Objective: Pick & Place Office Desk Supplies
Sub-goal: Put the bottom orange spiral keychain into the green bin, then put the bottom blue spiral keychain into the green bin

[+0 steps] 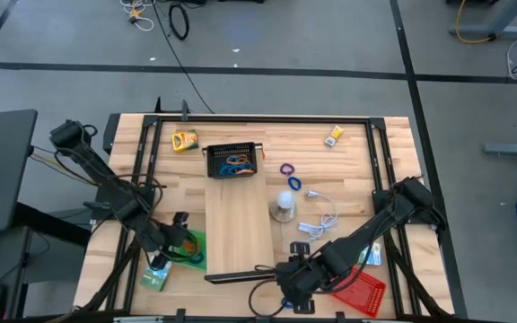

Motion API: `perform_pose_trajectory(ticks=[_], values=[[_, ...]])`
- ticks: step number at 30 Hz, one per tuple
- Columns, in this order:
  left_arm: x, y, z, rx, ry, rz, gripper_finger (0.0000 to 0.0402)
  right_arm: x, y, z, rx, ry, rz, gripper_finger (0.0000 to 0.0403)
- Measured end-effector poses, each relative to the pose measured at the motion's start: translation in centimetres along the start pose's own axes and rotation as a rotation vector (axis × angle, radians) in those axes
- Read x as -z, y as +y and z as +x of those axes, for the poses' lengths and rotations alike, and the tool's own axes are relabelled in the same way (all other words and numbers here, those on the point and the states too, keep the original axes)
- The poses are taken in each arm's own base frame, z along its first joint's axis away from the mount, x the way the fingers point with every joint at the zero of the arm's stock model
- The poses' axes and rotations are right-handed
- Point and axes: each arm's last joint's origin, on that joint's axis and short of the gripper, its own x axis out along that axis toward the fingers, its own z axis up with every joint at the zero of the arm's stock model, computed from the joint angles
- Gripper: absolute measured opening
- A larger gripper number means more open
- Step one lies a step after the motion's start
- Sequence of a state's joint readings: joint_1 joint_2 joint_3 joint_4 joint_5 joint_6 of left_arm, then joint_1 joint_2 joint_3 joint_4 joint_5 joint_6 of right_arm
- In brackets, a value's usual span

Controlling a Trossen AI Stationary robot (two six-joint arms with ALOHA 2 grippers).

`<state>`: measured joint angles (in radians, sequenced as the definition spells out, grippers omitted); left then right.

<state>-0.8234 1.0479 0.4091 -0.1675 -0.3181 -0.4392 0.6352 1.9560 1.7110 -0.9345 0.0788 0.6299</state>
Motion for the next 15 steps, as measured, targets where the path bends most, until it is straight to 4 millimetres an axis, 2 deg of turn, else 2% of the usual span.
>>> perform_pose_trajectory(ticks=[10,15], values=[[-1.4,0.8,-1.6,-0.225,-0.213,0.080,0.0254,1.4,1.3,4.0,0.046,0.091,0.051,0.0205],[-2.5,0.8,-2.6,-0.278,-0.336,0.126,0.0254,2.3,2.2,6.3,0.057,0.135,0.056,0.0205]])
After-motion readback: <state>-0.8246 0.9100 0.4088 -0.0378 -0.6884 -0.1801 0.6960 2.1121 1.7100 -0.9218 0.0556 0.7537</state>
